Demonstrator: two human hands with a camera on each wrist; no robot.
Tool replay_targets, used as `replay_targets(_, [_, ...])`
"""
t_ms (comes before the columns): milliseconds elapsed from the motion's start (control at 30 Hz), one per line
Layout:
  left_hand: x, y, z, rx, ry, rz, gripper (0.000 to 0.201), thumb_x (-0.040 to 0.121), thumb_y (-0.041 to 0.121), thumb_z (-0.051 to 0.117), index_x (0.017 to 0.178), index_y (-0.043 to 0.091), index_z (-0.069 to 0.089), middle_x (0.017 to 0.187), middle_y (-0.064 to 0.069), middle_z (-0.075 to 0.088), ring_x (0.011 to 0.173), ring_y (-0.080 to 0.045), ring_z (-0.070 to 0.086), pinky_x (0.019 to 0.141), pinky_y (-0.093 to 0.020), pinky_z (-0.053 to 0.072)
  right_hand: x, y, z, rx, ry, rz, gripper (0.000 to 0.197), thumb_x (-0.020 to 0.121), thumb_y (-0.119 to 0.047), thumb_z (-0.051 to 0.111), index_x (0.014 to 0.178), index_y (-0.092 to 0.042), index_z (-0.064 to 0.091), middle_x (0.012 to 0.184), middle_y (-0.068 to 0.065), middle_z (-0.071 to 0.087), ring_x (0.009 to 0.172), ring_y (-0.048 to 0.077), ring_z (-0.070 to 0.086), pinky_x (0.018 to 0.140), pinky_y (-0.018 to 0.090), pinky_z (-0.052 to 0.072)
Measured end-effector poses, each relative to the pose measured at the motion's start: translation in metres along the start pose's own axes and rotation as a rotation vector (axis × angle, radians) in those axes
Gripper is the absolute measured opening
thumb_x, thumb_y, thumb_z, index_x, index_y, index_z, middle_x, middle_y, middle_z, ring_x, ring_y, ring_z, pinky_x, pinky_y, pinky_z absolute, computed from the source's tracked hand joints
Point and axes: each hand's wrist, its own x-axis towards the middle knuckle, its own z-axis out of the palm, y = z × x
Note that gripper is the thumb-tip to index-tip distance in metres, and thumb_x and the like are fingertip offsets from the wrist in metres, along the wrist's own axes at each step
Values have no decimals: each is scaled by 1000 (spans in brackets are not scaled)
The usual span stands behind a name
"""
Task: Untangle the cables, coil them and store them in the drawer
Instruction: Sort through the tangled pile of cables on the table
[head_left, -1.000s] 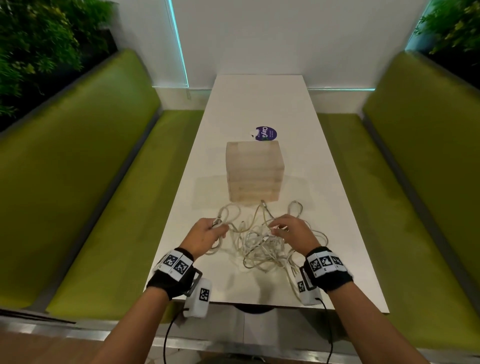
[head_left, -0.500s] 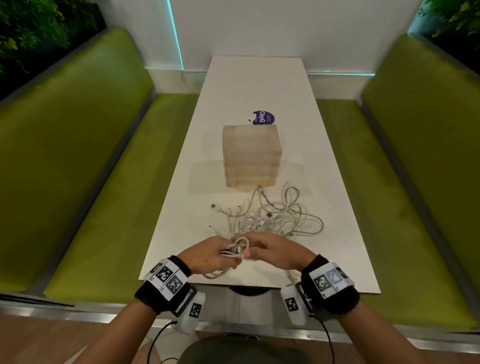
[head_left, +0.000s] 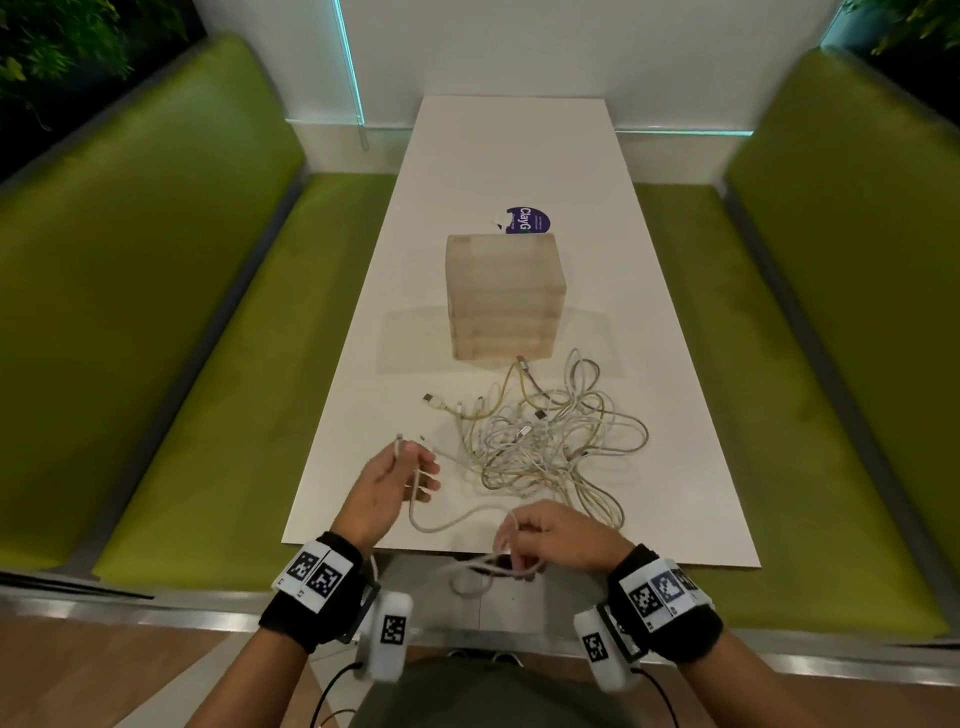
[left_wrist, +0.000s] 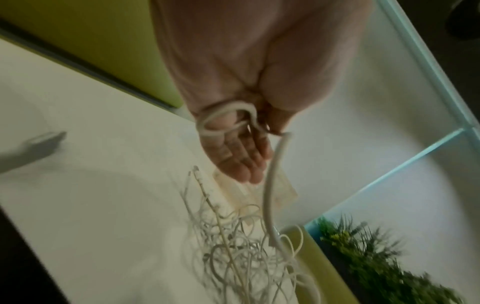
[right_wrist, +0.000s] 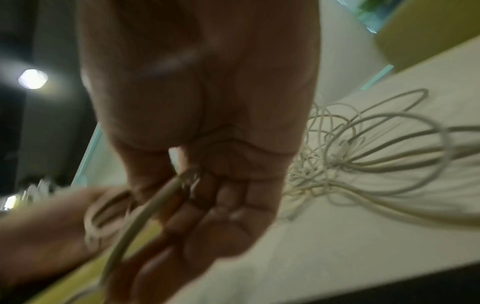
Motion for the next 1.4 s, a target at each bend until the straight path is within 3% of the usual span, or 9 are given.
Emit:
replay_targets(133, [3, 4, -8, -110, 127, 62, 36, 102, 26, 34, 97, 0, 59, 74, -6, 55, 56, -12, 54, 54, -22, 47, 4, 16, 16, -372, -177, 149, 25, 91, -11, 43, 103, -6, 65, 88, 14, 72, 59, 8, 61, 63, 21, 50])
replay_targets(267, [8, 12, -13, -251, 231, 83, 21, 102, 25, 39, 98, 13, 55, 68, 2, 35, 47, -6, 29, 46, -18, 28, 10, 27, 33, -549, -159, 212, 27, 91, -13, 41, 106, -7, 63, 100, 13, 72, 89, 24, 67, 82, 33, 51])
replay_targets(367, [12, 22, -16, -386, 230, 69, 16, 101, 20, 41, 93, 15, 54, 68, 3, 35, 49, -7, 28, 47, -19, 27, 15, 32, 41, -667, -166, 270, 27, 94, -18, 43, 112, -7, 58, 113, 15, 67, 102, 31, 62, 89, 37, 49])
replay_targets(467, [12, 26, -18, -449, 199, 105, 25, 102, 18, 36, 88, 12, 56, 66, 3, 37, 50, -7, 31, 48, -18, 29, 18, 29, 41, -682, -228, 272, 48, 91, -32, 56, 134, -14, 47, 129, 13, 57, 115, 30, 54, 95, 37, 43])
replay_targets(567, [11, 22, -17, -464, 151, 99, 30, 103, 23, 33, 87, 11, 56, 64, 4, 39, 48, -7, 29, 46, -18, 26, 21, 9, 25, -613, -213, 169, 44, 89, -29, 61, 128, -10, 53, 121, 11, 61, 109, 27, 56, 90, 34, 43])
replay_targets(700, [10, 17, -11, -529, 129, 46, 26, 102, 28, 34, 89, 13, 51, 60, 4, 37, 46, -8, 25, 45, -20, 22, 39, -21, 8, -354, 110, -11, 18, 93, -17, 55, 103, -9, 67, 89, -1, 65, 73, 13, 60, 66, 19, 44])
replay_targets(867, [15, 12, -5, -529, 127, -33, 32, 102, 36, 33, 78, 16, 40, 60, 4, 36, 46, -10, 24, 44, -20, 25, 87, -36, 6, -567, 321, -81, 28, 94, -12, 47, 119, -10, 60, 123, 7, 56, 104, 24, 58, 90, 34, 46])
replay_targets(1067, [22, 1, -1, -462, 152, -37, 32, 102, 26, 35, 82, 11, 54, 70, 1, 42, 54, -8, 41, 55, -22, 35, 101, -21, 6, -974, 331, 59, 25, 91, 1, 43, 115, -4, 50, 119, 15, 49, 92, 35, 60, 66, 37, 42])
replay_targets(1400, [30, -21, -1, -368, 84, -36, 35, 101, 28, 37, 102, 4, 62, 82, -7, 59, 73, -17, 58, 70, -26, 52, 97, -18, 9, -1077, 354, 36, 28, 86, 5, 49, 113, -3, 49, 123, 15, 46, 86, 35, 62, 60, 37, 37])
